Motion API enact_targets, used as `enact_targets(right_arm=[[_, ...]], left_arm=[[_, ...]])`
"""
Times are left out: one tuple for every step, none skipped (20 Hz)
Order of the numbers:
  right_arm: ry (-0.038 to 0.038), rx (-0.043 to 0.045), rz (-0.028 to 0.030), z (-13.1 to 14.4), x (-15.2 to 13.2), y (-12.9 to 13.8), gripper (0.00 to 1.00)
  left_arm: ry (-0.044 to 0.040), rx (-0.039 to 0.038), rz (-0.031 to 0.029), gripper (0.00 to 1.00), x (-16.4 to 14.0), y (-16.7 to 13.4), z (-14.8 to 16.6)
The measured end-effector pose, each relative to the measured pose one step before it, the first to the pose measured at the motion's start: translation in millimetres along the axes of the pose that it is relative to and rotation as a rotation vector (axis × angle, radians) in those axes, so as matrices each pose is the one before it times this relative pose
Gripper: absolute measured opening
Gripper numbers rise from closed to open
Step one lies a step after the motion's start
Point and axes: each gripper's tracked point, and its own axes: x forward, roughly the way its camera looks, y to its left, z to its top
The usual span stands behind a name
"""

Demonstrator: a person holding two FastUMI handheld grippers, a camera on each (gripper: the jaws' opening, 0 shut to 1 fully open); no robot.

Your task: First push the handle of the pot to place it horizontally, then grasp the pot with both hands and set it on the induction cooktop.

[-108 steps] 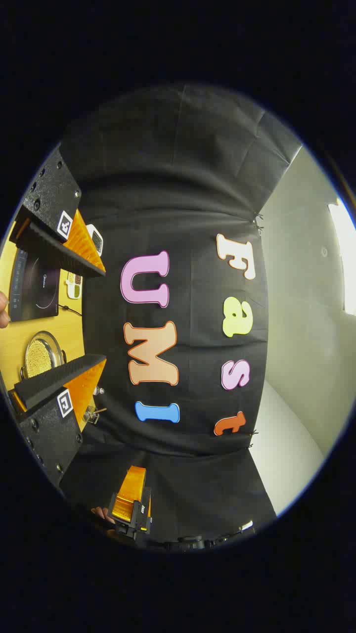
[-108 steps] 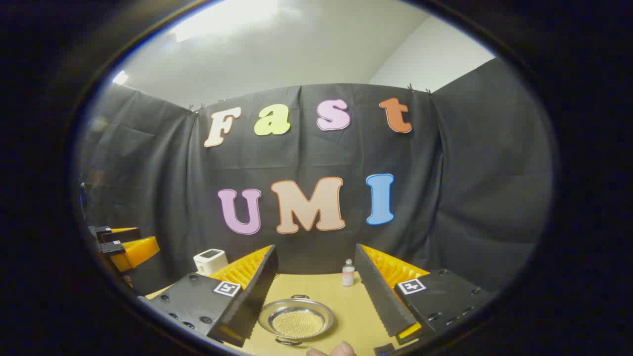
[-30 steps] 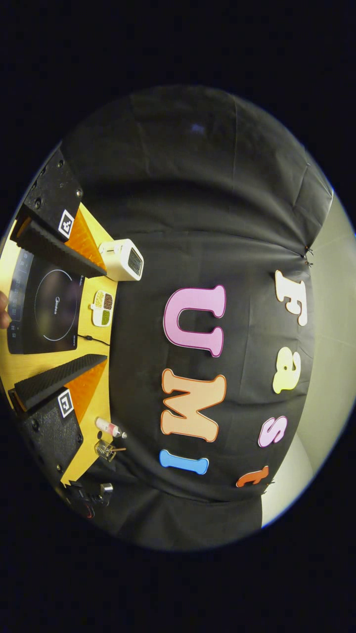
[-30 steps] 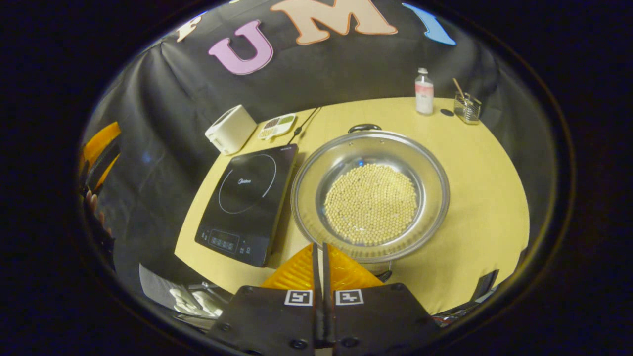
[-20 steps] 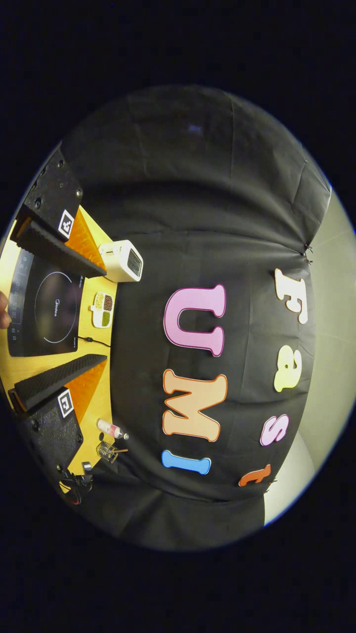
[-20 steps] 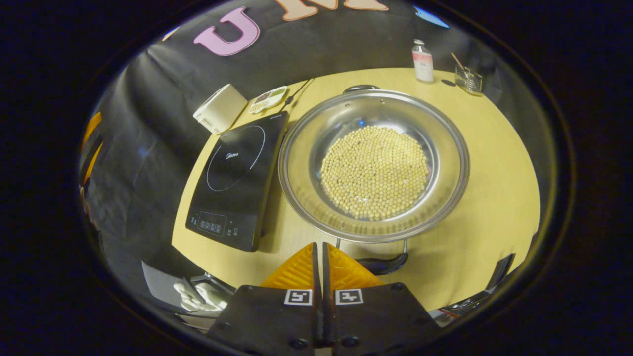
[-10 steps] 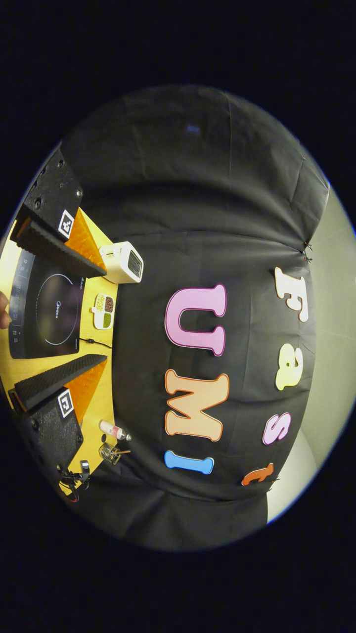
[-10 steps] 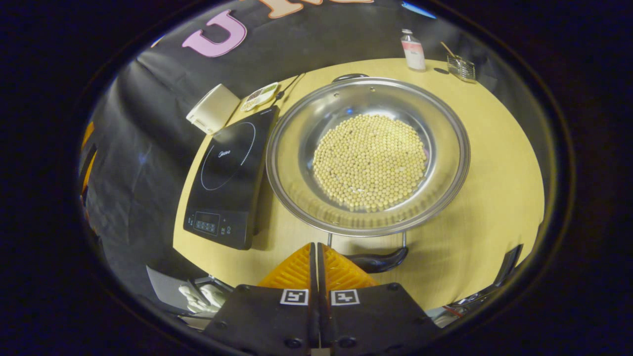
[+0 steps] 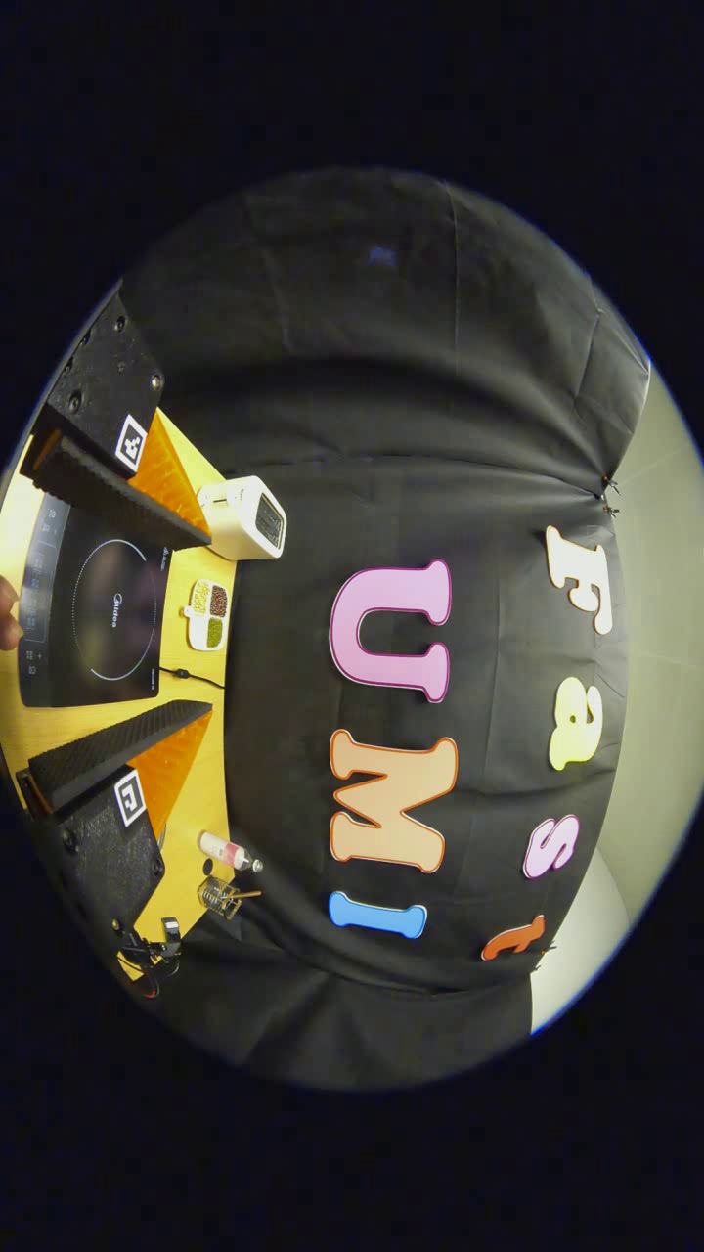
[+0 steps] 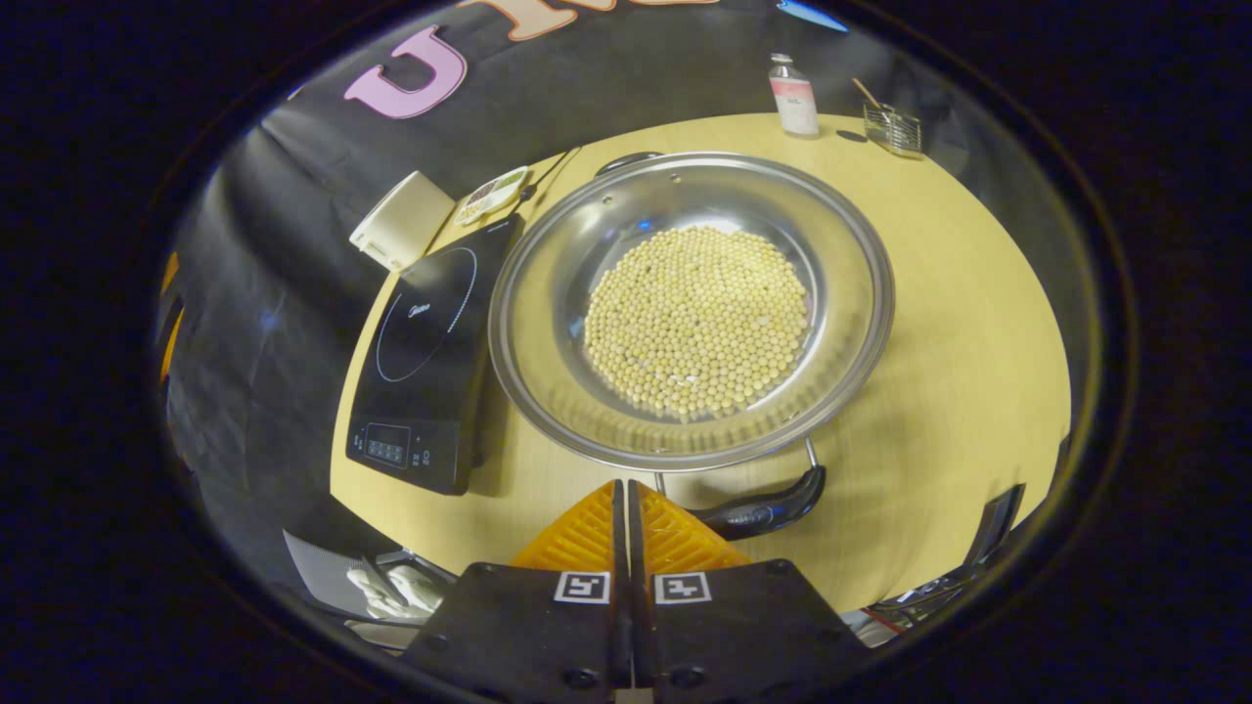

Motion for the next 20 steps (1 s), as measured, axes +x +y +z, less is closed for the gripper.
enact_targets(right_arm=[[-0.00054, 0.00342, -0.00471, 0.4, -0.42, -4.38, 0.02], [-0.00181, 0.00294, -0.00399, 1.86, -1.09, -3.5, 0.03], [-0.0013, 0.0034, -0.00249, 0.02, -0.31, -3.71, 0.03], [-0.00113, 0.00313, -0.00175, 1.3, -0.46, -2.74, 0.03], [-0.00036, 0.00333, -0.00117, 0.08, -0.37, -3.25, 0.03], [0.00025, 0.00296, -0.00123, 1.42, -0.07, -3.39, 0.02], [0.00039, 0.00117, -0.00148, -0.44, 0.43, -3.64, 0.02], [0.00026, -0.00096, -0.00377, 1.83, 0.22, -3.48, 0.02], [0.00009, -0.00085, -0.00468, 0.87, -0.24, -4.54, 0.02], [0.0012, -0.0005, -0.00321, 1.46, -0.11, -4.28, 0.02], [0.00066, 0.00014, -0.00088, 1.03, 0.39, -3.72, 0.02], [0.00038, 0.00102, -0.00051, 2.42, 0.35, -3.97, 0.02], [-0.00018, 0.00144, -0.00086, 1.33, -0.3, -4.59, 0.02], [-0.00033, 0.00216, -0.00175, 2.49, 0.29, -4.68, 0.03], [0.00366, -0.00025, -0.00325, 1.12, 0.71, -5.75, 0.02], [0.00027, -0.00008, -0.00261, 2.63, 0.81, -4.9, 0.0], [0.0008, -0.0014, -0.00225, 2.0, 0.45, -4.91, 0.03], [0.00102, -0.00521, -0.00158, 2.93, 0.91, -5.11, 0.02], [0.00128, -0.00925, -0.00314, 1.76, 0.29, -6.08, 0.02], [-0.00078, -0.01286, -0.00333, 3.76, 1.15, -5.55, 0.02]], left_arm=[[0.00071, -0.00065, -0.00023, 0.95, -0.44, -0.89, 0.55], [-0.00074, -0.00009, -0.00052, 0.95, -0.43, -1.98, 0.4], [0.00046, 0.00103, -0.00049, 0.91, 1.24, -1.55, -0.21], [0.00127, 0.00165, 0.00006, 0.91, 1.28, -1.84, -0.61], [-0.00008, -0.00038, -0.00085, 0.91, -0.09, -2.62, -0.34], [0.00118, -0.00085, -0.00093, 0.91, -0.07, -2.2, -0.19], [0.00047, -0.00038, 0.0, 0.91, 0.04, -1.82, -0.27], [0.00111, 0.00004, 0.00002, 0.91, 1.17, -2.37, -0.01], [0.00046, 0.00011, 0.0008, 0.91, 0.85, -2.23, -0.67], [0.00085, -0.0002, 0.00106, 0.91, -0.33, -2.28, -0.02], [-0.00057, -0.00042, 0.00193, 0.91, 0.81, -2.44, -0.14], [0.0001, -0.00007, 0.00207, 0.9, 0.19, -2.61, -0.19], [0.00073, 0.0009, 0.00252, 0.9, 0.89, -2.46, -0.51], [0.0027, 0.00243, 0.00286, 0.91, 0.75, -2.72, -0.65], [0.00093, 0.00177, 0.00304, 0.95, -0.31, -2.42, -0.64], [0.00178, 0.00163, 0.00279, 0.95, -0.34, -2.95, -0.06], [0.00306, 0.00357, 0.00419, 0.95, -0.42, -2.68, -1.38], [0.00053, 0.00298, 0.00471, 0.95, -0.04, -2.23, 0.2], [0.00125, 0.00247, 0.00501, 0.95, 0.85, -3.82, -1.86], [0.00059, 0.00219, 0.00598, 0.95, 0.21, -2.86, 0.9]])
